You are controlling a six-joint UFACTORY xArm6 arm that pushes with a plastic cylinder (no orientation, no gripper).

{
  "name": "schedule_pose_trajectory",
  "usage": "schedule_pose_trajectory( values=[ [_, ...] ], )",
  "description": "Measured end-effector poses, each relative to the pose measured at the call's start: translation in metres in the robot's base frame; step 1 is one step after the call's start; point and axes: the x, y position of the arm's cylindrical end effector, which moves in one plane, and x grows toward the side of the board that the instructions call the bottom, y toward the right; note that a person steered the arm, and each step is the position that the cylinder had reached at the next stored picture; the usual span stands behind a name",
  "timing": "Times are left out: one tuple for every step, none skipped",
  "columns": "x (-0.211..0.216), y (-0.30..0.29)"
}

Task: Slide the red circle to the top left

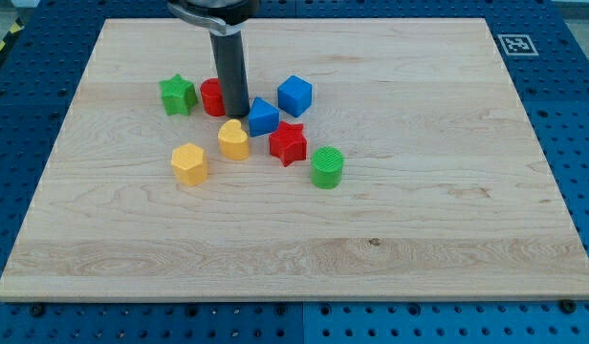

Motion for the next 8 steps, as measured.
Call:
schedule_pose_trajectory(
  values=[
    [0.002,0.003],
    [0.002,-0.007],
    [0.006,-0.007],
    [0.015,-0.020],
    [0.016,-0.024],
    [0.014,-0.028],
    [0.003,-0.031],
    [-0.012,-0.031]
  ],
)
